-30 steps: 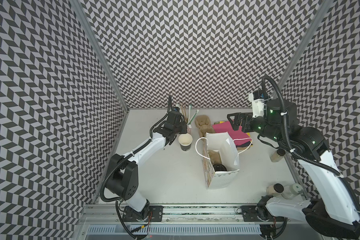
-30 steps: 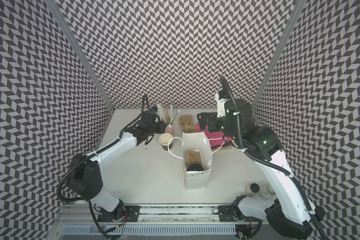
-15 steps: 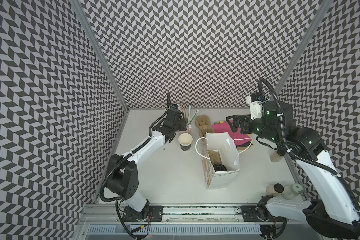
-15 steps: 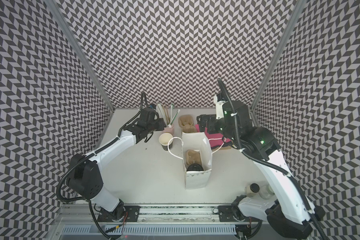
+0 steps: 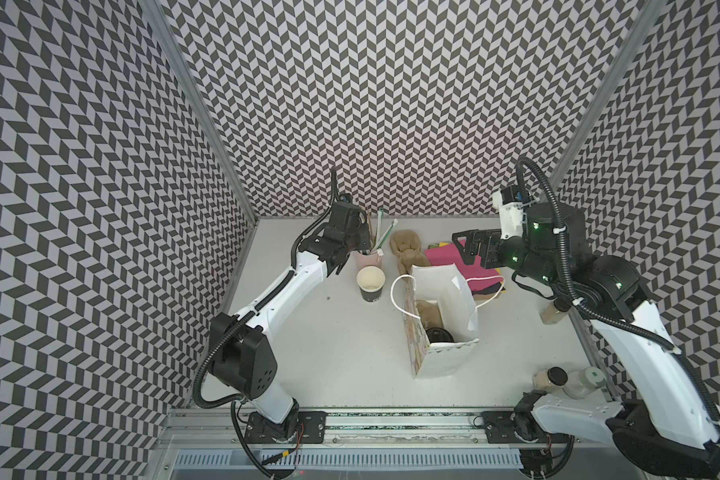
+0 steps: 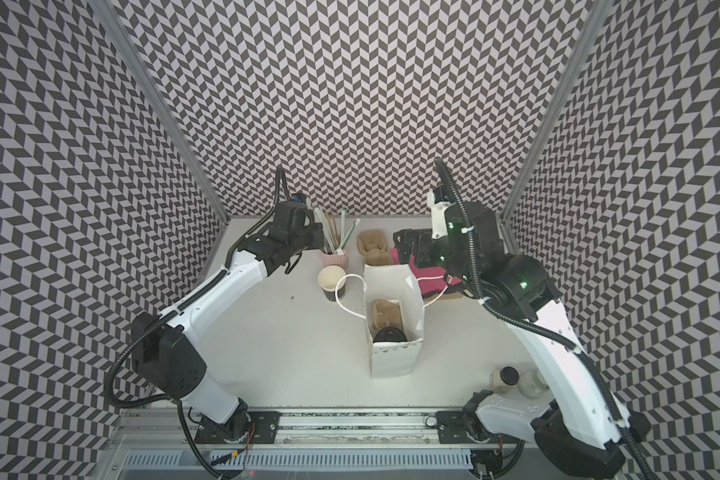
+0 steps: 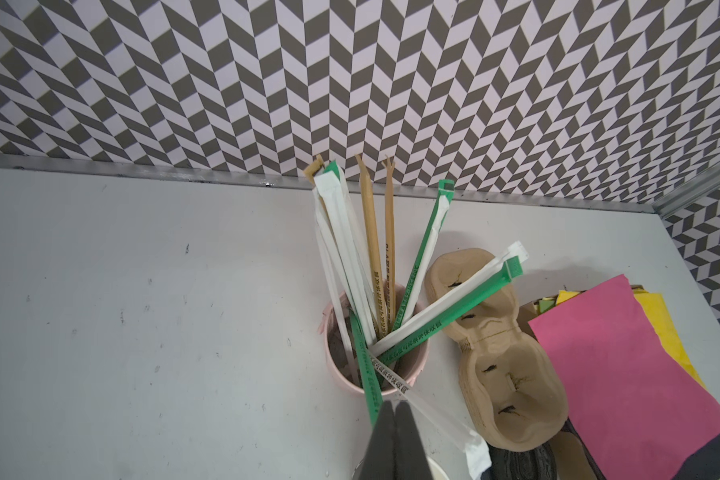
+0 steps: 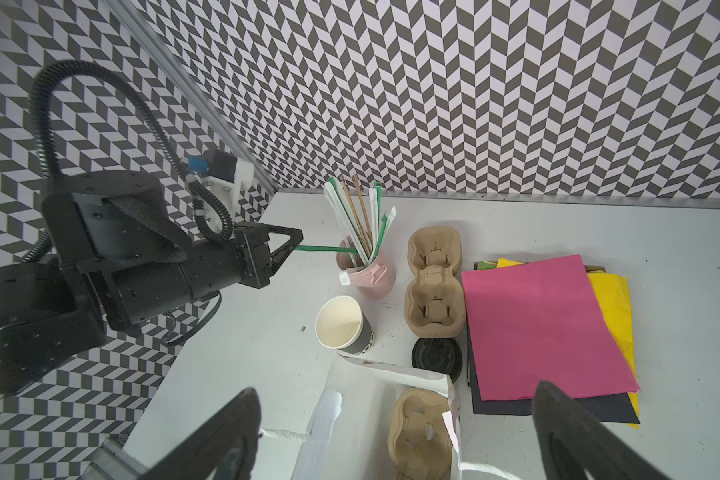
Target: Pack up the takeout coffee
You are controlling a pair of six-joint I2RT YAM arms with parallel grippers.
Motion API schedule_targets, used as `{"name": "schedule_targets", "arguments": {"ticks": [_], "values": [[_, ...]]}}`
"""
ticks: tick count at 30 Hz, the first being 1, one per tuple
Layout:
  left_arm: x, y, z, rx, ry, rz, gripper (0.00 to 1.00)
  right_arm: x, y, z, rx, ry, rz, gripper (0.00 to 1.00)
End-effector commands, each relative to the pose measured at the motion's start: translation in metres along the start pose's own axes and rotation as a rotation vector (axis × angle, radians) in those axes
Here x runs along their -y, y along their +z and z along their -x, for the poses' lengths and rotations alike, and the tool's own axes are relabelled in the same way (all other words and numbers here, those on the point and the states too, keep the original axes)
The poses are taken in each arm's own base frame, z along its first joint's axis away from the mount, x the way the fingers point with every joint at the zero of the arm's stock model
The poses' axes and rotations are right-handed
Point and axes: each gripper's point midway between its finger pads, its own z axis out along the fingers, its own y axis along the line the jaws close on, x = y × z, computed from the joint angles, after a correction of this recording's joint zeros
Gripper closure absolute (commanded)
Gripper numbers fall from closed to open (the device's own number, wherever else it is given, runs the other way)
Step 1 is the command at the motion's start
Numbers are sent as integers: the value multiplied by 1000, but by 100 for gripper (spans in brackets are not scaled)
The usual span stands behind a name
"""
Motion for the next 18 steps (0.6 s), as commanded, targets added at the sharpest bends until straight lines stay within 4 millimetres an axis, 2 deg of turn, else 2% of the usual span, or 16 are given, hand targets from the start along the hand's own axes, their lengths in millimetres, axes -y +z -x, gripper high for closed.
{"name": "schedule_targets", "arguments": {"ticks": [1,9,13,18], "values": [[-5,-27,20,25,10,26,100,0,-8,14,65,-8,7,1],[-2,-70,53,66,15,24,100,2,-8,15,74,-3,-5,1],[0,-107,73,119,11,3,100,6,-10,18,92,8,-19,1],[18,-162,90,168,20,-78,100,16,-14,26,135,30,-68,1]]}}
